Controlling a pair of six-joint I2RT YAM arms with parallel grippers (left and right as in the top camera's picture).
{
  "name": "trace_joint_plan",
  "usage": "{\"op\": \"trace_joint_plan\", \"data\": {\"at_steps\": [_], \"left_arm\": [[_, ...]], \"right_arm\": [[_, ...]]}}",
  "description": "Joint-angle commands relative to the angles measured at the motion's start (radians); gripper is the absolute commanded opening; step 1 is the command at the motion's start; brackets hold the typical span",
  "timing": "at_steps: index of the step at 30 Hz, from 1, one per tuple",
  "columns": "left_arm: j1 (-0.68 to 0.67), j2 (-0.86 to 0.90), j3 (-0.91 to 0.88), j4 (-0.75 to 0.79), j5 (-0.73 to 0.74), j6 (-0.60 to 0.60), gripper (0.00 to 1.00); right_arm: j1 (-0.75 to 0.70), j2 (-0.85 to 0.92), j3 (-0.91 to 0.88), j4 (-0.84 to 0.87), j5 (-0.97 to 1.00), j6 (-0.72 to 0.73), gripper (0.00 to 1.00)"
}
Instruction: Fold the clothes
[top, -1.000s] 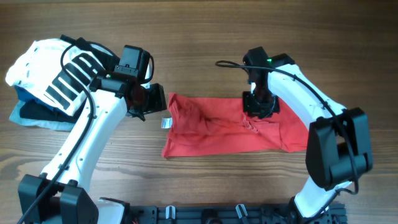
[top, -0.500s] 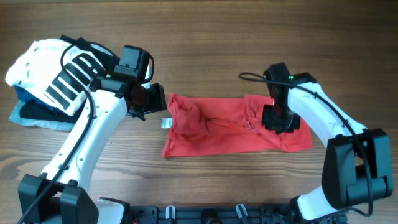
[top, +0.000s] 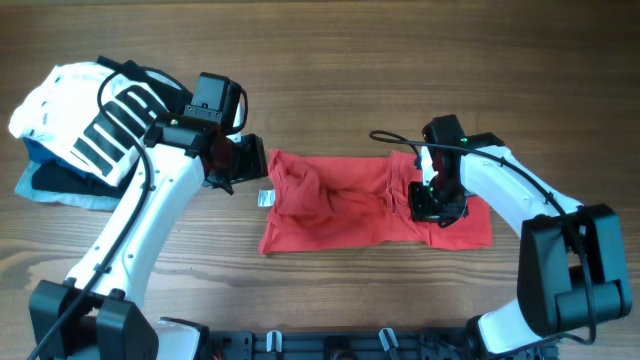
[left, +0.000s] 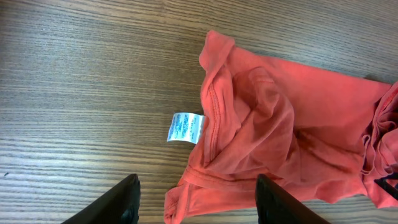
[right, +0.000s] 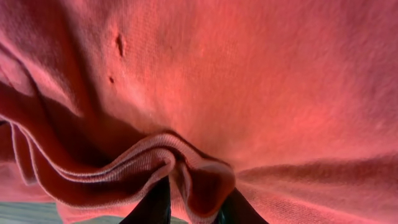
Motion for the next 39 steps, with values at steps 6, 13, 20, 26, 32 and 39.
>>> {"op": "trace_joint_plan", "data": {"at_steps": [6, 13, 20, 26, 32, 39], "left_arm": [[-0.001, 0.007, 0.001, -0.001, 0.012, -0.009, 0.59], [-0.001, 0.007, 0.001, -0.001, 0.012, -0.009, 0.59], [-0.001, 0.007, 0.001, -0.009, 0.012, -0.009, 0.59], [-0.001, 0.007, 0.001, -0.012, 0.012, -0.009, 0.59], [-0.001, 0.007, 0.001, -0.011, 0.012, -0.009, 0.59], [-0.001, 0.007, 0.001, -0.013, 0.012, -0.009, 0.59]], "right_arm": [[0.004, -0.072, -0.008, -0.015, 0.078, 0.021, 0.16], [0.004, -0.137, -0.008, -0.003, -0.252, -0.196, 0.17], [0.004, -0.137, -0.008, 0.002, -0.314, -0.223, 0.27], [0.004, -0.138, -0.008, -0.008, -0.2, -0.123, 0.3], [0.004, -0.138, -0.008, -0.057, -0.372, -0.233, 0.36], [0.004, -0.138, -0.008, 0.047, -0.305, -0.129, 0.39]]}}
